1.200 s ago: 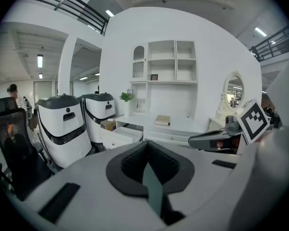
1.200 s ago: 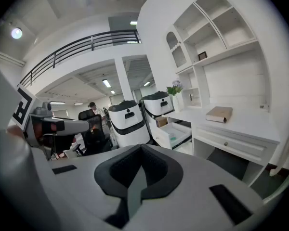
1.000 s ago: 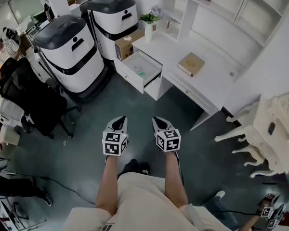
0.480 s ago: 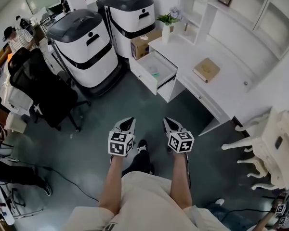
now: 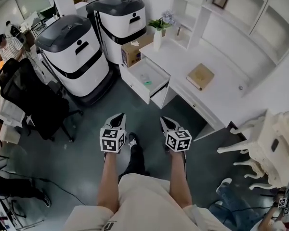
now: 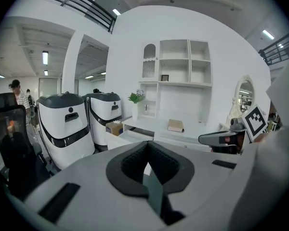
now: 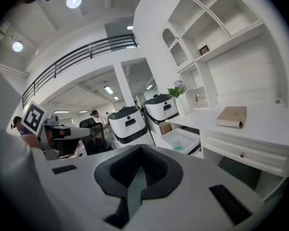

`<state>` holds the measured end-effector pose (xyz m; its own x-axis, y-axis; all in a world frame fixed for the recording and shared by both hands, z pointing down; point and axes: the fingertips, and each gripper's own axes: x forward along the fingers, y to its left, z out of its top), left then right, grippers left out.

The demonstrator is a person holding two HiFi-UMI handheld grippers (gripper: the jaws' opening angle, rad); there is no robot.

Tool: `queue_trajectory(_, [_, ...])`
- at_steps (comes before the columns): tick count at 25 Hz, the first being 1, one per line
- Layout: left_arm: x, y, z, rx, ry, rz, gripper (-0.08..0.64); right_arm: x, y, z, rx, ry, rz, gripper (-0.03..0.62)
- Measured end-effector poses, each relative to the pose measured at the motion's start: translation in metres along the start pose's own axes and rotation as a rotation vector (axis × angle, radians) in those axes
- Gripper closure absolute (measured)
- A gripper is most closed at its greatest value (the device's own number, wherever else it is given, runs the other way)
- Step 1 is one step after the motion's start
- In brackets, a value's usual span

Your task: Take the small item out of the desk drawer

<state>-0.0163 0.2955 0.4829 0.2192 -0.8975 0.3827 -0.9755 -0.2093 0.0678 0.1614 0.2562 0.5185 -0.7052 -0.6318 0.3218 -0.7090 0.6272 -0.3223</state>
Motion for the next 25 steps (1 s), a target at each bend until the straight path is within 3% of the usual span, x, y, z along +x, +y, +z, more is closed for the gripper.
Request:
queue_trajectory(10, [0.112,0.064,0.064,-0.032,-0.016,-0.015,0.545,0.097,-0.072,0.054,0.080,0.028,-0.034,0.568])
queue_trajectory(15, [0.177,0.103,0.107,-0.053,-0.019,-0.040,0.545,0.157,-0.093,0.095,0.065,0.037,-0.032,0.568])
queue_trajectory(20, [0.244,0.127,0.128,-0.014,-0.006,-0.062,0.545,0.208,-0.127,0.119,0.093,0.040,-0.076,0.568])
queue_trajectory(25, [0.300,0.146,0.139,-0.053,-0.004,-0.129,0.545,0.247,-0.157,0.130,0.114,0.038,-0.113,0.568])
